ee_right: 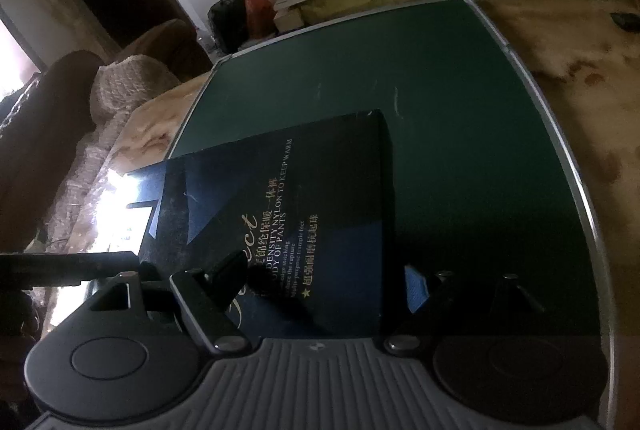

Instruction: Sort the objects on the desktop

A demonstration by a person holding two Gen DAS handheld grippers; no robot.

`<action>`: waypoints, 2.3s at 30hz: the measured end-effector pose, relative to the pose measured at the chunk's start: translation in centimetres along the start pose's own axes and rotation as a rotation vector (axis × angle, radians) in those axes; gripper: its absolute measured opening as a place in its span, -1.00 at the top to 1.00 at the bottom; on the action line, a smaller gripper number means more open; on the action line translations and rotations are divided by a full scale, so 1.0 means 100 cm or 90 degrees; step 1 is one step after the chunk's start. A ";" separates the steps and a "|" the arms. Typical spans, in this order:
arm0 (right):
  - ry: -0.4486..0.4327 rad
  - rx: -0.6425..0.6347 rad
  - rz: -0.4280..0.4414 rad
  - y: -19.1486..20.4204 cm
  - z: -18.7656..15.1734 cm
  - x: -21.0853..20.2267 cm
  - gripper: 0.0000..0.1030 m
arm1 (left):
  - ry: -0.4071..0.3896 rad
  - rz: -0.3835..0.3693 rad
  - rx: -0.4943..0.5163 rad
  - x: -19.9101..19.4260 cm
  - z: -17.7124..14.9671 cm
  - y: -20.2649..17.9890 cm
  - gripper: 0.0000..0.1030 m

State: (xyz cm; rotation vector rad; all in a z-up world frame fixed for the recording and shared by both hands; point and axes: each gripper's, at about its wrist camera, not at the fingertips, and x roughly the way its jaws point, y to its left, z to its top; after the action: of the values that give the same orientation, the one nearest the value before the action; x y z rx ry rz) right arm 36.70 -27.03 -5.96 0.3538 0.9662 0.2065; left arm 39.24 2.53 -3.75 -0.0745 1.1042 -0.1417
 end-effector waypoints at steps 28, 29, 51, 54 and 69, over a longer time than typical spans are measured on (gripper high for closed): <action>0.045 0.012 -0.028 0.010 -0.139 -0.107 -0.60 | 0.048 0.025 -0.002 -0.086 -0.162 -0.026 -0.76; 0.048 0.011 -0.030 0.010 -0.143 -0.107 -0.60 | 0.053 0.025 -0.005 -0.085 -0.166 -0.025 -0.76; 0.054 0.021 -0.038 0.009 -0.165 -0.105 -0.60 | 0.067 0.033 -0.006 -0.083 -0.192 -0.025 -0.77; 0.052 0.028 -0.034 0.006 -0.164 -0.102 -0.60 | 0.067 0.037 -0.005 -0.081 -0.192 -0.026 -0.77; 0.037 0.037 -0.033 -0.001 -0.169 -0.088 -0.60 | 0.049 0.042 0.004 -0.065 -0.183 -0.024 -0.78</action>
State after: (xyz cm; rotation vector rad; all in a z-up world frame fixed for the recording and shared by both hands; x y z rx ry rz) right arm 17.76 -26.55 -8.04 0.3780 1.0392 0.1421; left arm 19.85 1.32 -5.90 -0.0278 1.1814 -0.0896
